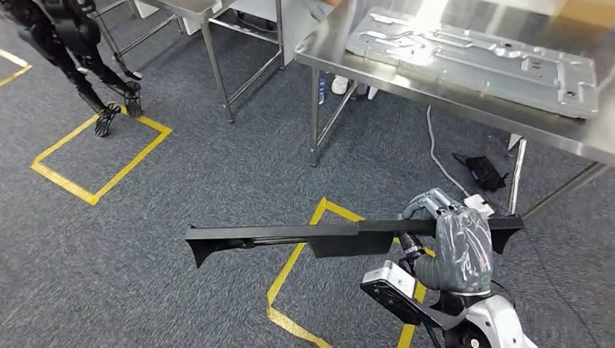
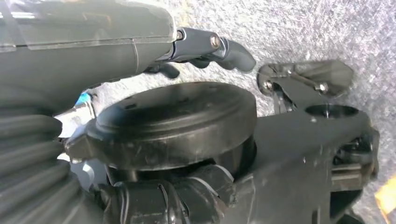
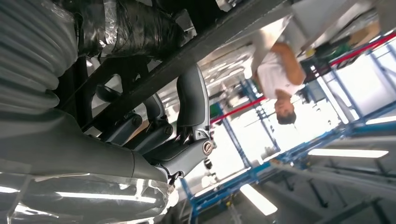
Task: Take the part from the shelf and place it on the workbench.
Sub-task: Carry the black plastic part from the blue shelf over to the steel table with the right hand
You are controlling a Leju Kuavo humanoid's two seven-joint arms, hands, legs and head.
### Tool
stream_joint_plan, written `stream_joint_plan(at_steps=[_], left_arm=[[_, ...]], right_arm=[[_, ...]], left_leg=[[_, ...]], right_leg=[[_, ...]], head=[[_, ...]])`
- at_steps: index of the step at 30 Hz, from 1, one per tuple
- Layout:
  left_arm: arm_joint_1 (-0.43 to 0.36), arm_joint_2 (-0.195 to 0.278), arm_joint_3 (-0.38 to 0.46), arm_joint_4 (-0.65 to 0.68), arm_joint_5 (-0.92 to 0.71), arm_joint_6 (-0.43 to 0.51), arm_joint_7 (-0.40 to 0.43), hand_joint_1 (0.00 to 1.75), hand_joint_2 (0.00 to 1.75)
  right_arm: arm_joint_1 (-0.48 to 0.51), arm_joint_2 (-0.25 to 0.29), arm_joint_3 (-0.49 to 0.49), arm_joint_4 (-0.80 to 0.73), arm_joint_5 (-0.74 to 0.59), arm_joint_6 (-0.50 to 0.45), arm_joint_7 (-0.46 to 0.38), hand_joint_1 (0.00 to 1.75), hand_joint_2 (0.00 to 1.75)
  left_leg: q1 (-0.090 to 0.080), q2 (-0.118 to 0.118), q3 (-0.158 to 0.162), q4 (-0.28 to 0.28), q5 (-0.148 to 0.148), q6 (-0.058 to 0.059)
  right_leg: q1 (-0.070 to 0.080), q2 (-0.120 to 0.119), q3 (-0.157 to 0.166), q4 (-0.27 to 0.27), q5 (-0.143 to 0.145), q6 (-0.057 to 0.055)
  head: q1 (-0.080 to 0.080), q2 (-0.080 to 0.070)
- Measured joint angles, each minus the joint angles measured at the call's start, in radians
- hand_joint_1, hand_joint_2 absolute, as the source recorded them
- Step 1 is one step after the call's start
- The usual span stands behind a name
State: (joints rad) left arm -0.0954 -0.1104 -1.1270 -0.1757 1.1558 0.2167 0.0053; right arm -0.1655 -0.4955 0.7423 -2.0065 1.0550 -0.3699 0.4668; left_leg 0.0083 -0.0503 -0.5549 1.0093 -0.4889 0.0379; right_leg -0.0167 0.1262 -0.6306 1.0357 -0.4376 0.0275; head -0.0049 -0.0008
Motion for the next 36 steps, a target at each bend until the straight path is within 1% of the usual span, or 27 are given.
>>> stream_joint_plan(at_steps=[1,3,4,5,6,7,9,10,11,12,14,16,18,19,20,21,22,23,25,27,29,30,31,33,34,35,36], left_arm=[[0.000,-0.001,0.000,0.000,0.000,0.000,0.000,0.00,1.75],[0.002,-0.002,0.000,0.000,0.000,0.000,0.000,0.00,1.75],[0.003,-0.002,0.000,0.000,0.001,0.000,0.000,0.00,1.75],[0.004,-0.002,0.000,0.000,0.003,0.003,0.001,0.00,1.75],[0.004,-0.002,0.000,0.000,0.006,0.006,0.001,0.00,1.75],[0.004,-0.002,0.000,0.000,0.011,0.009,0.002,0.00,1.75],[0.004,-0.002,0.000,0.000,0.020,0.014,0.004,0.00,1.75],[0.004,-0.002,0.000,0.000,0.023,0.015,0.007,0.00,1.75],[0.004,-0.002,0.000,0.000,0.024,0.016,0.010,0.00,1.75],[0.004,-0.002,0.000,0.000,0.026,0.017,0.014,0.00,1.75],[0.003,-0.002,0.000,0.000,0.029,0.016,0.019,0.00,1.75],[0.002,-0.002,0.000,0.000,0.031,0.012,0.022,0.00,1.75],[0.002,-0.001,0.000,0.000,0.033,0.007,0.022,0.00,1.75],[0.002,-0.001,0.000,0.000,0.034,0.005,0.022,0.00,1.75],[0.001,-0.001,0.000,0.000,0.035,0.004,0.021,0.00,1.75],[0.001,-0.001,0.000,0.000,0.037,0.003,0.021,0.00,1.75],[0.000,-0.001,0.000,0.000,0.038,0.002,0.021,0.00,1.75],[0.000,-0.001,0.000,0.000,0.039,0.002,0.021,0.00,1.75],[0.001,-0.001,0.000,0.000,0.039,0.002,0.021,0.00,1.75],[0.002,-0.002,0.000,0.000,0.040,0.002,0.021,0.00,1.75],[0.000,-0.002,0.001,0.000,0.041,0.002,0.021,0.00,1.75],[0.000,-0.003,0.001,0.000,0.041,0.002,0.022,0.00,1.75],[0.001,-0.003,0.001,0.000,0.041,0.003,0.022,0.00,1.75],[0.003,-0.005,0.001,0.000,0.042,0.003,0.021,0.00,1.75],[0.003,-0.006,0.000,0.000,0.042,0.003,0.021,0.00,1.75],[0.003,-0.007,0.000,0.000,0.042,0.002,0.021,0.00,1.75],[0.002,-0.007,0.000,0.000,0.041,0.002,0.020,0.00,1.75]], right_arm=[[-0.002,-0.003,-0.005,-0.003,0.000,0.001,0.000,1.75,1.75],[-0.006,-0.006,-0.013,-0.008,0.000,0.002,0.000,1.75,1.75],[-0.006,-0.006,-0.015,-0.009,0.001,0.003,0.001,1.75,1.75],[-0.006,-0.007,-0.016,-0.010,0.002,0.003,0.003,1.75,1.75],[-0.005,-0.008,-0.019,-0.012,0.003,0.002,0.007,1.75,1.75],[-0.005,-0.010,-0.023,-0.016,0.002,0.002,0.013,1.75,1.75],[-0.010,-0.019,-0.039,-0.033,-0.013,0.001,0.024,1.75,1.75],[-0.015,-0.024,-0.050,-0.045,-0.029,0.001,0.027,1.75,1.75],[-0.021,-0.030,-0.061,-0.057,-0.047,0.002,0.029,1.75,1.75],[-0.026,-0.035,-0.073,-0.069,-0.064,0.003,0.029,1.75,1.75],[-0.032,-0.043,-0.091,-0.090,-0.085,0.009,0.026,1.75,1.75],[-0.039,-0.048,-0.101,-0.105,-0.091,0.019,0.023,1.75,1.75],[-0.046,-0.050,-0.104,-0.112,-0.091,0.025,0.020,1.75,1.75],[-0.048,-0.050,-0.104,-0.114,-0.090,0.026,0.018,1.75,1.75],[-0.048,-0.050,-0.104,-0.115,-0.089,0.026,0.017,1.75,1.75],[-0.049,-0.050,-0.104,-0.116,-0.089,0.027,0.016,1.75,1.75],[-0.050,-0.050,-0.104,-0.116,-0.089,0.027,0.015,1.75,1.75],[-0.051,-0.050,-0.104,-0.118,-0.088,0.027,0.015,1.75,1.75],[-0.054,-0.050,-0.104,-0.120,-0.086,0.026,0.014,1.75,1.75],[-0.056,-0.050,-0.105,-0.123,-0.072,0.025,0.019,1.75,1.75],[-0.053,-0.050,-0.110,-0.124,-0.039,0.023,0.032,1.75,1.75],[-0.051,-0.050,-0.113,-0.126,-0.023,0.022,0.039,1.75,1.75],[-0.050,-0.050,-0.116,-0.127,-0.011,0.022,0.044,1.75,1.75],[-0.052,-0.050,-0.120,-0.130,-0.004,0.022,0.050,1.75,1.75],[-0.051,-0.050,-0.121,-0.131,-0.003,0.022,0.051,1.75,1.75],[-0.050,-0.050,-0.121,-0.132,-0.002,0.022,0.052,1.75,1.75],[-0.047,-0.050,-0.122,-0.132,-0.001,0.022,0.053,1.75,1.75]], left_leg=[[0.003,0.015,0.005,-0.009,0.005,0.005],[0.004,0.043,0.009,-0.015,0.006,0.012],[0.004,0.058,0.008,-0.015,0.005,0.012],[0.004,0.073,0.008,-0.014,0.003,0.012],[0.004,0.087,0.009,-0.013,0.000,0.010],[0.005,0.100,0.010,-0.011,-0.002,0.008],[0.004,0.122,0.013,-0.004,-0.012,-0.002],[0.001,0.131,0.014,0.001,-0.017,-0.008],[-0.001,0.140,0.016,0.004,-0.021,-0.014],[-0.005,0.149,0.017,0.005,-0.024,-0.020],[-0.004,0.160,0.022,0.006,-0.029,-0.030],[0.000,0.128,0.010,0.043,-0.059,-0.039],[0.002,0.078,-0.043,0.157,-0.118,-0.043],[0.002,0.066,-0.076,0.224,-0.145,-0.043],[0.002,0.061,-0.102,0.273,-0.157,-0.043],[0.002,0.059,-0.112,0.289,-0.149,-0.043],[0.002,0.057,-0.105,0.268,-0.124,-0.041],[0.003,0.049,-0.083,0.213,-0.085,-0.038],[0.006,0.003,-0.031,0.088,-0.032,-0.030],[0.005,-0.031,-0.012,0.034,-0.024,-0.024],[0.002,-0.021,-0.007,0.024,-0.020,-0.013],[0.003,-0.013,-0.002,0.017,-0.015,-0.006],[0.002,-0.008,0.000,0.011,-0.013,-0.004],[-0.002,0.001,0.000,0.009,-0.014,-0.006],[-0.005,0.004,-0.002,0.013,-0.016,-0.009],[-0.007,0.009,-0.001,0.016,-0.015,-0.008],[-0.008,0.012,-0.002,0.017,-0.014,-0.007]], right_leg=[[0.003,-0.031,-0.014,0.027,-0.017,0.004],[0.003,-0.097,-0.067,0.139,-0.076,0.013],[0.000,-0.110,-0.096,0.200,-0.101,0.018],[-0.004,-0.117,-0.114,0.239,-0.110,0.023],[-0.007,-0.121,-0.115,0.243,-0.102,0.027],[-0.011,-0.127,-0.094,0.207,-0.078,0.030],[-0.010,-0.164,-0.021,0.076,-0.022,0.031],[-0.006,-0.180,0.008,0.023,-0.006,0.027],[-0.002,-0.191,0.023,-0.006,0.000,0.021],[0.002,-0.189,0.025,-0.012,-0.004,0.015],[0.000,-0.166,0.023,-0.014,-0.001,0.002],[-0.006,-0.144,0.026,-0.019,0.002,-0.012],[-0.007,-0.125,0.026,-0.020,0.003,-0.022],[-0.006,-0.114,0.026,-0.020,0.003,-0.025],[-0.004,-0.102,0.026,-0.019,0.003,-0.025],[-0.003,-0.088,0.026,-0.017,0.002,-0.026],[-0.003,-0.074,0.026,-0.015,0.002,-0.025],[-0.003,-0.059,0.026,-0.012,0.002,-0.025],[-0.003,-0.032,0.022,-0.005,0.000,-0.019],[-0.006,-0.011,0.013,-0.003,0.002,-0.007],[-0.010,0.002,0.008,-0.009,0.009,0.009],[-0.011,-0.011,0.005,-0.006,0.006,0.015],[-0.008,-0.032,0.005,0.000,0.002,0.016],[-0.003,-0.077,0.012,-0.006,0.004,-0.003],[-0.002,-0.081,0.019,-0.014,0.011,-0.009],[-0.003,-0.081,0.022,-0.024,0.018,-0.013],[-0.004,-0.081,0.022,-0.023,0.019,-0.007]], head=[[0.004,0.000],[0.011,0.000],[0.011,0.000],[0.012,0.000],[0.012,0.000],[0.012,0.000],[0.013,0.000],[0.012,0.000],[0.011,0.000],[0.009,0.000],[0.007,0.000],[0.005,0.000],[0.001,0.000],[0.000,0.000],[0.000,0.000],[0.000,0.000],[0.000,0.000],[0.000,0.000],[0.001,0.000],[0.001,0.000],[0.001,0.000],[0.003,0.000],[0.006,0.000],[0.011,0.000],[0.012,0.000],[0.011,0.000],[0.011,0.000]])
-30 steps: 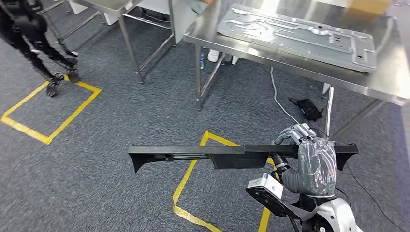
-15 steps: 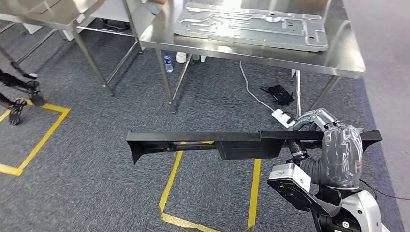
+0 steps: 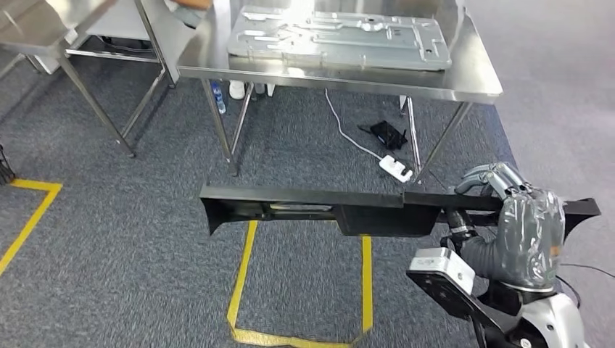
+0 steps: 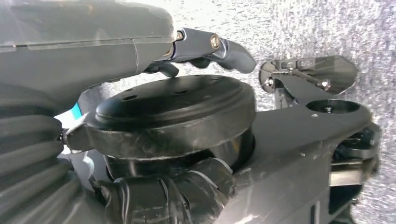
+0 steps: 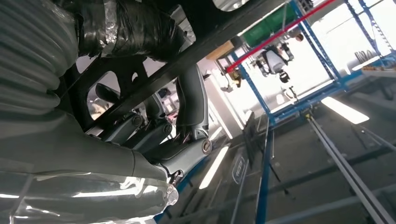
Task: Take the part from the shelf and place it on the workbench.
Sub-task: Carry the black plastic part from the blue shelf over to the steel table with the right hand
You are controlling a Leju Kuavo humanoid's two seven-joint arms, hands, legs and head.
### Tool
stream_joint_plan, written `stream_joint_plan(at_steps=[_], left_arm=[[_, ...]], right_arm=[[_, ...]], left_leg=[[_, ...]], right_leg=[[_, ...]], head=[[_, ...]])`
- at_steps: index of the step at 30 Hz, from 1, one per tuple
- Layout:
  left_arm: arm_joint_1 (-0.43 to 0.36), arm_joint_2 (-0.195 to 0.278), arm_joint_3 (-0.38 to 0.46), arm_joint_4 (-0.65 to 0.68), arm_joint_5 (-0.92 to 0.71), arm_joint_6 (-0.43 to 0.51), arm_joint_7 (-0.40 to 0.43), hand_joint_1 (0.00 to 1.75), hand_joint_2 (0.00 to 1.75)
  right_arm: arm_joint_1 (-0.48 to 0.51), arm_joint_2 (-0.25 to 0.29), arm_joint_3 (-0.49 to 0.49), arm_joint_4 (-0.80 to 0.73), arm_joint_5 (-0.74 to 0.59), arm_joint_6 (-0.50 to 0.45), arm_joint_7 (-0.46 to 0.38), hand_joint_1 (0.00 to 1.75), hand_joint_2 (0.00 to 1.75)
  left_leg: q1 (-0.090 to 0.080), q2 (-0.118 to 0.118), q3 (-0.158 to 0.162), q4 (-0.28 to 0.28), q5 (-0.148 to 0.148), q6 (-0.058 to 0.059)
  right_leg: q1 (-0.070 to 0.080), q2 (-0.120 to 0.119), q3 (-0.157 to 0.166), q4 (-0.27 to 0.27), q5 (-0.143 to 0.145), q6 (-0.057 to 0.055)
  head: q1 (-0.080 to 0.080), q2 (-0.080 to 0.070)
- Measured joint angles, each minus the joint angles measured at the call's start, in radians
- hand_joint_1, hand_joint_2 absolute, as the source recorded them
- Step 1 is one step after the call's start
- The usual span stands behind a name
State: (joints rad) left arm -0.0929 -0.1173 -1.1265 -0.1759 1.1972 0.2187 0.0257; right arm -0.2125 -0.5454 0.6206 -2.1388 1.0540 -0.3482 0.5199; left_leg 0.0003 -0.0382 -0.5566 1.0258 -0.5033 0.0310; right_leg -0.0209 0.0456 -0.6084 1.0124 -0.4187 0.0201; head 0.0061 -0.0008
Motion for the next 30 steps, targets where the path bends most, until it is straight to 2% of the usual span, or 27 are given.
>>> stream_joint_plan(at_steps=[6,9,10,11,13,14,15,16,17,18,19,20,21,22,23,25,27,29,30], left_arm=[[0.000,0.000,0.000,0.000,-0.001,-0.001,-0.002,0.00,1.75],[0.000,0.000,0.000,0.000,-0.001,-0.002,-0.002,0.00,1.75],[0.000,-0.001,0.000,0.000,-0.001,-0.002,-0.002,0.00,1.75],[0.001,-0.002,0.000,0.000,-0.001,-0.002,-0.002,0.00,1.75],[0.002,-0.002,0.000,0.000,-0.001,-0.002,-0.002,0.00,1.75],[0.003,-0.002,0.000,0.000,-0.001,-0.002,-0.002,0.00,1.75],[0.003,-0.002,0.000,0.000,-0.001,-0.002,-0.002,0.00,1.75],[0.004,-0.002,0.000,0.000,-0.002,-0.002,-0.002,0.00,1.75],[0.004,-0.002,0.000,0.000,-0.002,-0.002,-0.002,0.00,1.75],[0.004,-0.002,0.000,0.000,-0.002,-0.002,-0.002,0.00,1.75],[0.004,0.000,0.000,0.001,-0.003,-0.001,-0.002,0.00,1.75],[0.003,0.002,0.000,0.001,-0.003,-0.001,-0.002,0.00,1.75],[0.003,0.004,0.000,0.002,-0.003,0.000,-0.003,0.00,1.75],[0.003,0.005,0.000,0.002,-0.003,0.000,-0.003,0.00,1.75],[0.003,0.005,0.000,0.002,-0.003,0.000,-0.004,0.00,1.75],[0.003,0.006,0.000,0.002,-0.003,0.000,-0.004,0.00,1.75],[0.001,0.006,0.000,0.002,-0.003,-0.001,-0.005,0.00,1.75],[-0.001,0.006,0.000,0.002,-0.003,-0.001,-0.007,0.00,1.75],[-0.002,0.006,0.000,0.002,-0.003,-0.001,-0.007,0.00,1.75]], right_arm=[[0.002,0.000,-0.001,0.000,0.006,0.000,0.000,1.75,1.75],[0.005,0.000,-0.002,0.000,0.009,0.000,0.000,1.75,1.75],[0.004,0.000,-0.002,0.000,0.010,0.000,0.000,1.75,1.75],[0.003,0.000,-0.003,-0.001,0.010,0.000,0.000,1.75,1.75],[0.001,-0.001,-0.005,-0.002,0.011,0.000,0.000,1.75,1.75],[0.003,0.000,-0.005,-0.002,0.011,0.000,0.000,1.75,1.75],[0.005,0.000,-0.005,-0.002,0.011,0.000,0.000,1.75,1.75],[0.006,0.000,-0.005,-0.002,0.011,0.000,0.000,1.75,1.75],[0.007,0.000,-0.005,-0.002,0.011,0.000,0.000,1.75,1.75],[0.007,0.000,-0.005,-0.002,0.011,0.000,0.000,1.75,1.75],[0.006,0.000,-0.005,-0.002,0.011,0.001,0.000,1.75,1.75],[0.006,0.000,-0.005,-0.001,0.011,0.001,0.000,1.75,1.75],[0.007,0.001,-0.005,-0.001,0.011,0.001,0.001,1.75,1.75],[0.009,0.001,-0.005,0.000,0.011,0.001,0.001,1.75,1.75],[0.011,0.001,-0.006,0.000,0.011,0.001,0.001,1.75,1.75],[0.012,0.001,-0.006,-0.001,0.012,0.001,0.000,1.75,1.75],[0.011,0.001,-0.007,-0.002,0.013,0.001,0.000,1.75,1.75],[0.011,0.001,-0.007,-0.002,0.014,0.001,0.000,1.75,1.75],[0.011,0.001,-0.007,-0.002,0.014,0.001,0.000,1.75,1.75]], left_leg=[[-0.003,0.003,-0.002,0.002,-0.001,0.006],[-0.004,0.009,0.007,-0.017,0.005,0.030],[-0.001,0.012,0.019,-0.030,0.009,0.041],[0.002,0.016,0.028,-0.041,0.014,0.045],[0.005,0.022,0.034,-0.052,0.018,0.047],[0.006,0.026,0.034,-0.052,0.018,0.044],[0.008,0.028,0.035,-0.052,0.016,0.039],[0.012,0.030,0.037,-0.051,0.013,0.032],[0.018,0.031,0.041,-0.048,0.008,0.023],[0.024,0.032,0.045,-0.042,0.000,0.011],[0.029,0.032,0.048,-0.034,-0.008,-0.002],[0.030,0.032,0.047,-0.027,-0.016,-0.015],[0.028,0.032,0.043,-0.020,-0.024,-0.026],[0.026,0.033,0.042,-0.016,-0.030,-0.034],[0.025,0.034,0.042,-0.015,-0.034,-0.041],[0.028,0.034,0.036,0.014,-0.037,-0.049],[0.027,0.034,-0.023,0.116,-0.051,-0.051],[0.021,0.034,-0.113,0.243,-0.095,-0.046],[0.017,0.034,-0.147,0.278,-0.114,-0.042]], right_leg=[[-0.001,0.001,0.002,-0.005,0.006,0.008],[-0.001,-0.003,0.003,0.006,0.023,0.026],[-0.001,-0.009,-0.006,0.021,0.014,0.029],[-0.001,-0.016,-0.022,0.051,-0.006,0.031],[-0.004,-0.028,-0.076,0.158,-0.066,0.032],[-0.007,-0.030,-0.103,0.213,-0.087,0.034],[-0.012,-0.033,-0.119,0.245,-0.095,0.036],[-0.019,-0.036,-0.119,0.242,-0.086,0.039],[-0.026,-0.039,-0.099,0.202,-0.060,0.044],[-0.034,-0.042,-0.067,0.138,-0.028,0.051],[-0.037,-0.044,-0.039,0.076,-0.015,0.060],[-0.039,-0.046,-0.021,0.037,-0.015,0.061],[-0.038,-0.047,-0.013,0.019,-0.021,0.057],[-0.035,-0.047,-0.015,0.022,-0.036,0.047],[-0.035,-0.046,-0.015,0.031,-0.036,0.033],[-0.034,-0.042,-0.006,0.036,-0.041,0.016],[-0.028,-0.041,0.010,0.034,-0.050,0.002],[-0.018,-0.041,0.026,0.031,-0.064,-0.008],[-0.011,-0.040,0.035,0.031,-0.071,-0.012]], head=[[0.001,0.000],[0.000,0.000],[0.002,0.000],[0.003,0.000],[0.006,0.000],[0.005,0.000],[0.005,0.000],[0.005,0.000],[0.005,0.000],[0.006,0.000],[0.009,0.000],[0.014,0.000],[0.016,0.000],[0.016,0.000],[0.012,0.000],[0.001,0.000],[-0.007,0.000],[-0.010,0.000],[-0.010,0.000]])
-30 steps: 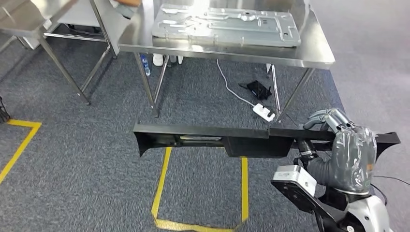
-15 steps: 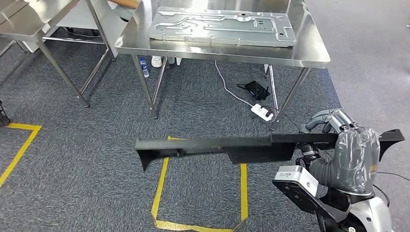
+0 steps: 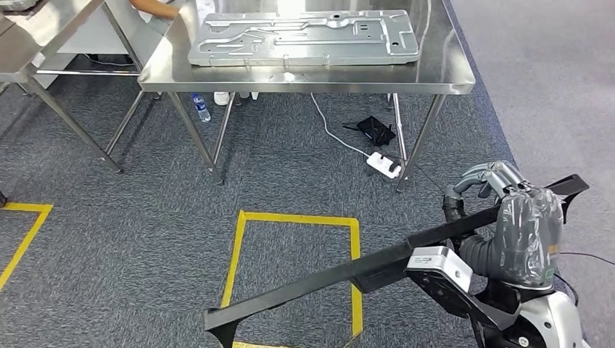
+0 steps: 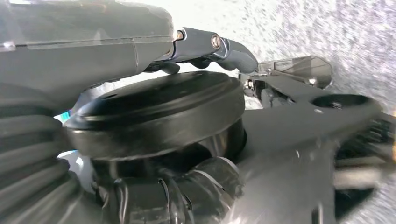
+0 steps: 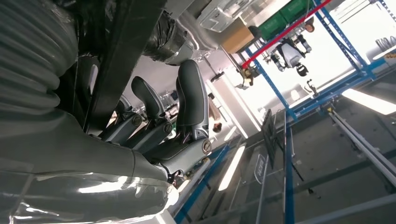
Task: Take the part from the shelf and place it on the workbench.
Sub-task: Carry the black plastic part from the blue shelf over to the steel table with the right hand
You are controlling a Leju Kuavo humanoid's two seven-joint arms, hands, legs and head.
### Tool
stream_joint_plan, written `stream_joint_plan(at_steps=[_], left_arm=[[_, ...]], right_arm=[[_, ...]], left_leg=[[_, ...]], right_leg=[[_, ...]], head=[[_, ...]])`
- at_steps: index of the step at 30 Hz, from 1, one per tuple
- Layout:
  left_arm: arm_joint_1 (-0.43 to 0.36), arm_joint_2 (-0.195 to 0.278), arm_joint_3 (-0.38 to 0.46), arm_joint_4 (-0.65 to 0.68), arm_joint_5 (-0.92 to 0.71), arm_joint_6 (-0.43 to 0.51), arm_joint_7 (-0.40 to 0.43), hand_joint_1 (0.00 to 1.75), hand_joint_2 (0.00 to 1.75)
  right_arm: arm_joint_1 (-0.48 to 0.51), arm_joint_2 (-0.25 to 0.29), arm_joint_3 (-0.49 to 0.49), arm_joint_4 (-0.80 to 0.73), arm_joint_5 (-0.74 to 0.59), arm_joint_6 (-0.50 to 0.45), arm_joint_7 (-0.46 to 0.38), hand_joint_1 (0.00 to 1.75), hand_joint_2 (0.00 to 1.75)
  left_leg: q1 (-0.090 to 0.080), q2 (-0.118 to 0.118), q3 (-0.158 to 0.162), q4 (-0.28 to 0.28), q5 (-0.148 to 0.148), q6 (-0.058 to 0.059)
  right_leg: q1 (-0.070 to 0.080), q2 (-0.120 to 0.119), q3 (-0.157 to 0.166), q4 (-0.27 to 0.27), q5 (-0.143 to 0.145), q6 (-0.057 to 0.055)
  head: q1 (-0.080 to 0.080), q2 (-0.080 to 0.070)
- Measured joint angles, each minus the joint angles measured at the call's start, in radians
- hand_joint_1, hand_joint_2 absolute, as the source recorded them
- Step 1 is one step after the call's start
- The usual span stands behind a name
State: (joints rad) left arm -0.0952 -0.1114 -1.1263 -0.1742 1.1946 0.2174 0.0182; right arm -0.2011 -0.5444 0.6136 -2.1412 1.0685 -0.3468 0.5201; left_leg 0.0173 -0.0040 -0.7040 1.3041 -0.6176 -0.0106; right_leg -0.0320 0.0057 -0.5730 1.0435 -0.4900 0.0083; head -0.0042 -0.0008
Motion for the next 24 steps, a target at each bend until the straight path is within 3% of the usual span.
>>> stream_joint_plan(at_steps=[1,2,5,7,10,11,13,15,16,17,18,19,21,22,24], left_arm=[[-0.001,0.000,0.000,0.000,0.000,0.000,0.000,0.00,1.75],[-0.001,0.000,0.000,0.000,0.001,0.000,-0.001,0.00,1.75],[0.002,0.001,0.000,0.000,0.000,-0.001,0.000,0.00,1.75],[0.004,0.001,0.000,0.000,0.000,-0.001,0.000,0.00,1.75],[0.003,-0.001,0.000,-0.001,0.000,-0.001,0.000,0.00,1.75],[0.002,-0.001,0.000,-0.001,0.000,-0.001,0.000,0.00,1.75],[0.000,-0.003,0.000,-0.001,0.000,-0.001,0.001,0.00,1.75],[0.002,-0.006,0.000,-0.001,0.000,-0.001,0.001,0.00,1.75],[0.004,-0.008,0.000,-0.001,0.001,-0.001,0.001,0.00,1.75],[0.005,-0.008,0.000,-0.001,0.001,-0.001,0.001,0.00,1.75],[0.007,-0.009,0.000,-0.001,0.001,-0.002,0.001,0.00,1.75],[0.008,-0.009,0.000,-0.001,0.001,-0.002,0.001,0.00,1.75],[0.008,-0.009,0.000,-0.001,-0.001,-0.004,0.004,0.00,1.75],[0.007,-0.009,0.000,-0.001,-0.003,-0.005,0.006,0.00,1.75],[0.004,-0.008,0.000,-0.001,-0.010,-0.008,0.008,0.00,1.75]], right_arm=[[0.000,0.000,0.000,0.000,0.000,0.000,0.000,1.75,1.75],[0.000,0.000,0.000,0.000,0.000,0.000,0.000,1.75,1.75],[0.000,0.000,0.000,0.001,0.000,0.000,0.000,1.75,1.75],[0.000,0.001,0.000,0.002,-0.001,0.000,0.000,1.75,1.75],[0.000,0.001,0.000,0.002,-0.002,0.000,0.000,1.75,1.75],[-0.002,0.002,0.000,0.002,-0.003,0.000,0.000,1.75,1.75],[-0.004,0.002,0.000,0.001,-0.004,0.000,0.000,1.75,1.75],[-0.003,0.002,-0.001,0.001,-0.005,0.001,0.000,1.75,1.75],[-0.002,0.002,-0.001,0.001,-0.006,0.001,0.000,1.75,1.75],[-0.002,0.002,-0.001,0.001,-0.007,0.001,0.000,1.75,1.75],[-0.002,0.002,-0.001,0.001,-0.008,0.002,0.000,1.75,1.75],[-0.003,0.002,-0.001,0.002,-0.011,0.004,0.000,1.75,1.75],[-0.009,0.002,0.000,0.004,-0.024,0.014,0.003,1.75,1.75],[-0.016,0.001,-0.001,0.005,-0.032,0.023,0.006,1.75,1.75],[-0.042,-0.001,-0.003,0.006,-0.049,0.045,0.013,1.75,1.75]], left_leg=[[-0.005,0.000,-0.019,0.004,-0.004,0.008],[-0.012,-0.001,-0.022,-0.025,0.013,0.019],[-0.040,-0.012,0.013,-0.189,0.149,0.073],[-0.054,-0.020,0.031,-0.243,0.186,0.091],[-0.054,-0.017,0.078,-0.283,0.178,0.094],[-0.051,-0.016,0.095,-0.290,0.174,0.096],[-0.047,-0.015,0.120,-0.296,0.162,0.097],[-0.045,-0.015,0.141,-0.295,0.142,0.097],[-0.044,-0.015,0.154,-0.295,0.130,0.096],[-0.043,-0.015,0.171,-0.295,0.118,0.094],[-0.041,-0.015,0.188,-0.294,0.105,0.091],[-0.040,-0.016,0.203,-0.294,0.090,0.088],[-0.039,-0.016,0.224,-0.291,0.064,0.077],[-0.040,-0.016,0.231,-0.291,0.056,0.070],[-0.041,-0.013,0.240,-0.286,0.054,0.059]], right_leg=[[0.007,0.002,0.012,0.000,-0.009,-0.004],[0.015,0.004,0.025,-0.001,-0.019,-0.007],[0.028,0.012,0.061,-0.005,-0.048,-0.011],[0.025,0.019,0.075,-0.009,-0.057,-0.004],[0.022,0.019,0.090,0.008,-0.050,0.011],[0.023,0.015,0.078,0.037,-0.050,0.014],[0.021,0.006,0.012,0.145,-0.072,0.024],[0.017,0.004,-0.069,0.235,-0.117,0.034],[0.015,0.003,-0.094,0.244,-0.130,0.038],[0.013,0.002,-0.106,0.223,-0.123,0.040],[0.012,0.000,-0.104,0.175,-0.091,0.042],[0.011,-0.003,-0.098,0.113,-0.031,0.042],[0.015,-0.010,-0.086,0.023,0.054,0.034],[0.017,-0.010,-0.083,0.004,0.075,0.025],[0.019,-0.006,-0.069,-0.003,0.068,0.007]], head=[[0.000,0.000],[0.000,0.000],[0.007,0.000],[0.011,0.000],[0.006,0.000],[0.009,0.000],[0.015,0.000],[0.017,0.000],[0.017,0.000],[0.017,0.000],[0.017,0.000],[0.018,0.000],[0.018,0.000],[0.018,0.000],[0.016,0.000]])
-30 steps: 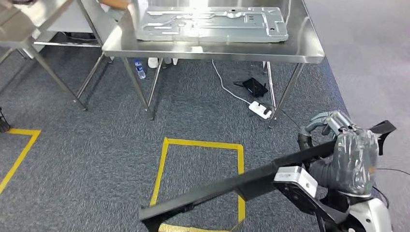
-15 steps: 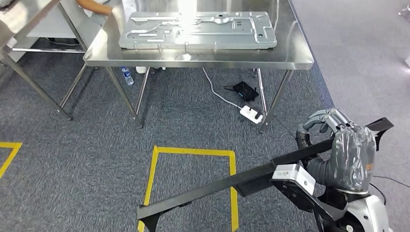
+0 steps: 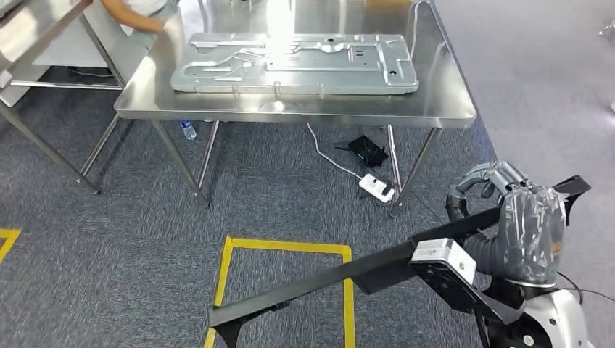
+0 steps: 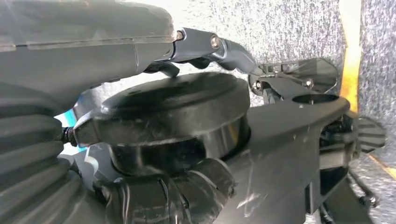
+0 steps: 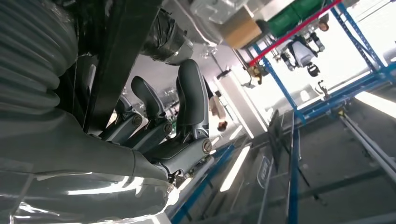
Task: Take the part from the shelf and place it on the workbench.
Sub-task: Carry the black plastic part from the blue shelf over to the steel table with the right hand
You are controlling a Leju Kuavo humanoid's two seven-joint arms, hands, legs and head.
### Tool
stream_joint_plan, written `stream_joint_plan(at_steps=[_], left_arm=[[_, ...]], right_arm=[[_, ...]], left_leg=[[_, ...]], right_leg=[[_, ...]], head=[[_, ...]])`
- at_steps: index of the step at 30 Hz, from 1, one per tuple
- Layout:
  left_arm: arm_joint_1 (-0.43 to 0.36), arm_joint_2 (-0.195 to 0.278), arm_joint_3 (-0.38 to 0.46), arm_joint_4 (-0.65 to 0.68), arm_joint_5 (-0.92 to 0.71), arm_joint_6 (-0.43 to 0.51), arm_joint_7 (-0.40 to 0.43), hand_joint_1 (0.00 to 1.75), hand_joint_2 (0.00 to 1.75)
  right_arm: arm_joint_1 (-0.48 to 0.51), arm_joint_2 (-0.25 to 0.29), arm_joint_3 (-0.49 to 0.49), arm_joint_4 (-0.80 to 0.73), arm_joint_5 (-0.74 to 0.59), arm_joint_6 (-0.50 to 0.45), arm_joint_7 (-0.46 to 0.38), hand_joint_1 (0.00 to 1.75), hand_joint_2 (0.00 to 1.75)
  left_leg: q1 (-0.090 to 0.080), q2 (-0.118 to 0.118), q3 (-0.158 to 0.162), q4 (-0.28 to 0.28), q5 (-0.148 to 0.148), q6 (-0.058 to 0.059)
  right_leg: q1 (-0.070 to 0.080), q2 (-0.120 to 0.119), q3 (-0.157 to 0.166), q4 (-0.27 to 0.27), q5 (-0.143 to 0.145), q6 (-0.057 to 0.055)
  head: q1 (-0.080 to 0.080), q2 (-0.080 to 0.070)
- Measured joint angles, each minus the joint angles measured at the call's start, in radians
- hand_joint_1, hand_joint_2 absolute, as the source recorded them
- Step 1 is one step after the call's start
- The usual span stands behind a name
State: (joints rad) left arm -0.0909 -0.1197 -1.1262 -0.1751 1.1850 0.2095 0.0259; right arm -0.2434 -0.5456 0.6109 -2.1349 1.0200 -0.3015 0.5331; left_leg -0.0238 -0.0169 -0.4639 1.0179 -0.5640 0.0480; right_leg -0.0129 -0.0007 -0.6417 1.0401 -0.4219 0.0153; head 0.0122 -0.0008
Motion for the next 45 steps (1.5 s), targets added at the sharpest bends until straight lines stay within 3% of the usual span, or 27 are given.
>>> stream_joint_plan(at_steps=[2,4,6,7,8,11,13,15,17,18,21,22,23,24,26,28,30,32,34,36,38,39,40,43,44,45], left_arm=[[-0.001,0.000,-0.001,0.000,-0.008,-0.002,0.001,0.00,1.75],[-0.003,0.001,-0.003,0.000,-0.017,-0.005,0.001,0.00,1.75],[-0.005,0.001,-0.006,0.000,-0.024,-0.007,0.000,0.00,1.75],[-0.006,0.001,-0.007,0.000,-0.027,-0.008,-0.001,0.00,1.75],[-0.006,0.001,-0.008,0.000,-0.029,-0.009,-0.002,0.00,1.75],[-0.005,0.002,-0.012,0.000,-0.031,-0.012,0.002,0.00,1.75],[-0.005,0.002,-0.013,0.000,-0.031,-0.015,0.005,0.00,1.75],[-0.007,0.002,-0.013,0.000,-0.032,-0.018,0.008,0.00,1.75],[-0.009,0.002,-0.013,0.000,-0.033,-0.019,0.011,0.00,1.75],[-0.009,0.002,-0.013,0.000,-0.033,-0.020,0.012,0.00,1.75],[-0.009,0.002,-0.015,0.000,-0.033,-0.022,0.013,0.00,1.75],[-0.008,0.002,-0.016,0.000,-0.034,-0.023,0.013,0.00,1.75],[-0.007,0.002,-0.018,0.000,-0.035,-0.024,0.013,0.00,1.75],[-0.006,0.002,-0.020,0.000,-0.036,-0.025,0.013,0.00,1.75],[-0.005,0.001,-0.025,0.000,-0.039,-0.025,0.013,0.00,1.75],[-0.004,0.000,-0.029,0.000,-0.041,-0.026,0.012,0.00,1.75],[-0.003,-0.001,-0.034,0.000,-0.042,-0.026,0.012,0.00,1.75],[-0.004,0.000,-0.037,0.000,-0.043,-0.026,0.012,0.00,1.75],[-0.007,0.001,-0.037,0.000,-0.044,-0.026,0.010,0.00,1.75],[-0.009,0.001,-0.038,0.000,-0.044,-0.026,0.007,0.00,1.75],[-0.011,0.002,-0.038,0.000,-0.044,-0.026,0.003,0.00,1.75],[-0.011,0.002,-0.038,0.000,-0.044,-0.026,0.002,0.00,1.75],[-0.011,0.003,-0.038,0.000,-0.044,-0.026,0.002,0.00,1.75],[-0.010,0.004,-0.038,0.000,-0.045,-0.026,0.006,0.00,1.75],[-0.009,0.004,-0.039,0.000,-0.045,-0.026,0.007,0.00,1.75],[-0.010,0.004,-0.039,0.000,-0.045,-0.026,0.008,0.00,1.75]], right_arm=[[-0.038,-0.005,-0.003,0.003,-0.019,0.022,0.009,1.75,1.75],[-0.080,-0.014,-0.007,0.011,-0.051,0.037,0.014,1.75,1.75],[-0.120,-0.025,-0.012,0.028,-0.102,0.036,0.013,1.75,1.75],[-0.137,-0.031,-0.014,0.040,-0.133,0.032,0.011,1.75,1.75],[-0.153,-0.036,-0.015,0.054,-0.165,0.028,0.010,1.75,1.75],[-0.203,-0.051,-0.017,0.100,-0.240,0.024,0.014,1.75,1.75],[-0.235,-0.061,-0.017,0.128,-0.276,0.022,0.017,1.75,1.75],[-0.263,-0.074,-0.017,0.152,-0.302,0.019,0.018,1.75,1.75],[-0.289,-0.086,-0.017,0.170,-0.316,0.017,0.019,1.75,1.75],[-0.301,-0.091,-0.017,0.179,-0.321,0.016,0.020,1.75,1.75],[-0.319,-0.103,-0.017,0.204,-0.332,0.015,0.020,1.75,1.75],[-0.321,-0.106,-0.016,0.213,-0.336,0.015,0.021,1.75,1.75],[-0.322,-0.108,-0.015,0.222,-0.340,0.014,0.021,1.75,1.75],[-0.326,-0.110,-0.014,0.232,-0.343,0.013,0.021,1.75,1.75],[-0.332,-0.112,-0.013,0.248,-0.347,0.010,0.022,1.75,1.75],[-0.338,-0.115,-0.010,0.262,-0.351,0.006,0.022,1.75,1.75],[-0.342,-0.119,-0.008,0.273,-0.353,0.004,0.022,1.75,1.75],[-0.346,-0.121,-0.007,0.279,-0.353,0.003,0.022,1.75,1.75],[-0.350,-0.122,-0.007,0.284,-0.352,0.001,0.022,1.75,1.75],[-0.352,-0.122,-0.007,0.289,-0.350,-0.003,0.022,1.75,1.75],[-0.352,-0.122,-0.006,0.295,-0.344,-0.005,0.022,1.75,1.75],[-0.352,-0.122,-0.005,0.298,-0.341,-0.006,0.022,1.75,1.75],[-0.352,-0.121,-0.004,0.301,-0.338,-0.006,0.022,1.75,1.75],[-0.353,-0.120,0.005,0.307,-0.329,-0.007,0.021,1.75,1.75],[-0.353,-0.119,0.008,0.309,-0.326,-0.007,0.021,1.75,1.75],[-0.354,-0.118,0.010,0.311,-0.324,-0.008,0.021,1.75,1.75]], left_leg=[[0.001,0.002,-0.012,0.042,0.003,-0.010],[0.008,0.004,-0.077,0.145,-0.020,-0.022],[0.015,0.006,-0.164,0.249,-0.067,-0.032],[0.018,0.006,-0.193,0.268,-0.078,-0.035],[0.020,0.007,-0.204,0.255,-0.066,-0.037],[0.020,0.010,-0.172,0.093,0.058,-0.033],[0.014,0.011,-0.158,0.038,0.070,-0.022],[0.011,0.011,-0.150,0.033,0.063,-0.004],[0.013,0.011,-0.130,0.026,0.084,0.012],[0.014,0.011,-0.120,0.025,0.084,0.019],[0.012,0.011,-0.108,0.025,0.071,0.029],[0.010,0.010,-0.102,0.025,0.064,0.030],[0.008,0.008,-0.093,0.025,0.055,0.031],[0.007,0.005,-0.081,0.025,0.045,0.031],[0.005,0.003,-0.056,0.025,0.023,0.028],[0.005,0.000,-0.041,0.020,0.005,0.020],[0.003,-0.001,-0.031,0.024,0.003,0.010],[0.001,0.001,-0.037,0.061,0.015,0.000],[0.004,0.002,-0.092,0.148,0.019,-0.011],[0.011,0.004,-0.170,0.239,-0.019,-0.022],[0.016,0.005,-0.222,0.259,-0.069,-0.031],[0.018,0.006,-0.232,0.234,-0.071,-0.034],[0.020,0.006,-0.233,0.189,-0.042,-0.037],[0.018,0.010,-0.225,0.059,0.132,-0.034],[0.015,0.011,-0.220,0.046,0.158,-0.027],[0.012,0.011,-0.214,0.046,0.153,-0.019]], right_leg=[[-0.004,0.004,0.022,-0.011,-0.005,-0.014],[-0.006,0.005,0.041,-0.018,-0.015,-0.022],[-0.006,0.004,0.054,-0.019,-0.029,-0.023],[-0.007,0.004,0.064,-0.019,-0.037,-0.021],[-0.007,0.004,0.076,-0.019,-0.045,-0.019],[-0.009,0.005,0.110,-0.020,-0.070,-0.009],[-0.008,0.009,0.121,-0.020,-0.083,0.006],[-0.008,0.011,0.130,-0.010,-0.088,0.020],[-0.009,0.008,0.124,0.029,-0.094,0.028],[-0.009,0.006,0.104,0.068,-0.104,0.030],[-0.005,0.004,-0.016,0.231,-0.159,0.033],[-0.004,0.004,-0.049,0.259,-0.173,0.033],[-0.003,0.004,-0.069,0.256,-0.171,0.031],[-0.001,0.004,-0.075,0.221,-0.149,0.027],[0.008,0.005,-0.060,0.101,-0.049,0.013],[0.018,0.004,-0.044,0.022,0.014,0.000],[0.020,0.005,-0.027,0.002,0.012,-0.010],[0.013,0.005,0.001,-0.013,0.009,-0.018],[0.007,0.003,0.030,-0.026,-0.004,-0.024],[0.003,0.002,0.056,-0.031,-0.023,-0.026],[-0.001,0.002,0.088,-0.032,-0.049,-0.023],[-0.003,0.002,0.107,-0.032,-0.063,-0.020],[-0.005,0.002,0.128,-0.032,-0.079,-0.017],[-0.006,0.005,0.174,-0.030,-0.124,0.000],[-0.006,0.006,0.185,-0.029,-0.135,0.007],[-0.007,0.008,0.194,-0.026,-0.141,0.014]], head=[[-0.003,0.000],[-0.007,0.000],[-0.009,0.000],[-0.009,0.000],[-0.009,0.000],[-0.009,0.000],[-0.009,0.000],[-0.009,0.000],[-0.006,0.000],[-0.005,0.000],[-0.003,0.000],[-0.003,0.000],[-0.003,0.000],[-0.003,0.000],[-0.003,0.000],[-0.002,0.000],[0.000,0.000],[-0.001,0.000],[-0.007,0.000],[-0.011,0.000],[-0.010,0.000],[-0.010,0.000],[-0.010,0.000],[-0.009,0.000],[-0.008,0.000],[-0.008,0.000]])
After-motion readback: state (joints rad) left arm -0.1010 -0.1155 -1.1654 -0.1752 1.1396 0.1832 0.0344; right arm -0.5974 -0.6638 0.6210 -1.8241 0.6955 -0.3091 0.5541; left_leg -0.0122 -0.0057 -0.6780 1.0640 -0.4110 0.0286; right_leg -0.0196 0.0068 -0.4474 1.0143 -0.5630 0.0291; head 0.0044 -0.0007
